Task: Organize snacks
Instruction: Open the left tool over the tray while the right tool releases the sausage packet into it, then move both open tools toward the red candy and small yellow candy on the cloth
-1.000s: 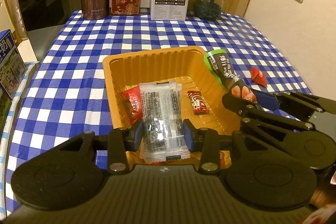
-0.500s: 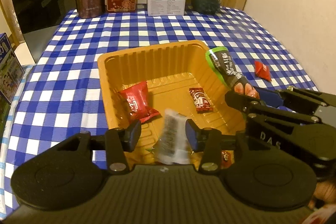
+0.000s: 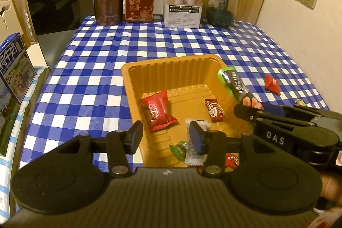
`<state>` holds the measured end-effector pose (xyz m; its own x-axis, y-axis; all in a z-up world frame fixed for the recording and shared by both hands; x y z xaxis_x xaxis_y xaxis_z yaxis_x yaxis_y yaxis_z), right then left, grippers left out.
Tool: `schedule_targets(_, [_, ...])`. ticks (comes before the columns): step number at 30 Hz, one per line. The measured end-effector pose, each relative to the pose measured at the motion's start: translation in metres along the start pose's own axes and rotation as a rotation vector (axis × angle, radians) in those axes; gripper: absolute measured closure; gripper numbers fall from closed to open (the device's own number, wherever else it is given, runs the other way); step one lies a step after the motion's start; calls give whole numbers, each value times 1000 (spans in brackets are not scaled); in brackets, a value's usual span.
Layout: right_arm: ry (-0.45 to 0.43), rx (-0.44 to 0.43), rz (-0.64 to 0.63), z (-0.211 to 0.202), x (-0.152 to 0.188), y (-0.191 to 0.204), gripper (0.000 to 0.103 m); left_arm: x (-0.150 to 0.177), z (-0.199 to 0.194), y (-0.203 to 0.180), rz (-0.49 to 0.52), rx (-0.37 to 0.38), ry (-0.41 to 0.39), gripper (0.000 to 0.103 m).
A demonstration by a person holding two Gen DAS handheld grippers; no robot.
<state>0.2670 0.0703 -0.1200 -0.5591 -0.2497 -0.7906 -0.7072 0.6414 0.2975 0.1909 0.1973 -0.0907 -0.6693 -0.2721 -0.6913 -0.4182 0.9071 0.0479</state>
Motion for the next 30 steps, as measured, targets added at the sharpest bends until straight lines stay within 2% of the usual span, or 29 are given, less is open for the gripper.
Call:
schedule_targets(2, [13,-15,9,2,3,0,65,1,-1,2,-2,-1,0,59])
schedule_targets(3, [10,-12,10,1,4,-1,48,1,-2,3,-5,0,1,59])
schedule_targets(4, [3,-13,10,-1,4,-1,36,2,-2,3,-7,0,3,59])
schedule_targets(8, [-13,-5,9,-17,11,-3,36,8,-9,5,-14,-2,2,59])
schedule_targets(15, [-45,62,39,-62,29,-12,36,20,-29,-2,-9,21,3,54])
schedule_targets(18, [-46,92,65,-81,39,-16,36,26,-42,-10,3,36,-3,52])
schedule_targets(22, [-48,132,106,-108,50,-25,36,30,-61,-25,26,57,-20,42])
schedule_targets(30, [-55,217,161,-157,65,-43,35,39,-91,-62,50,120,-43,37])
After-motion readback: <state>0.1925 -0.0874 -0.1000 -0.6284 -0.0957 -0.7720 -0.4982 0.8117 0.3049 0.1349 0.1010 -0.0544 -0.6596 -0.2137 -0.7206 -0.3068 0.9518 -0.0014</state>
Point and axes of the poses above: each gripper's, at about its wrist camera, not at the fingertips, and z roughly the way its jaws point, y to its left, x to its underside, the point moved 8 cm from there along z, roughly the way its jaws point, and after that the axes turned 12 degrees about -x, right-handed, at the moved point
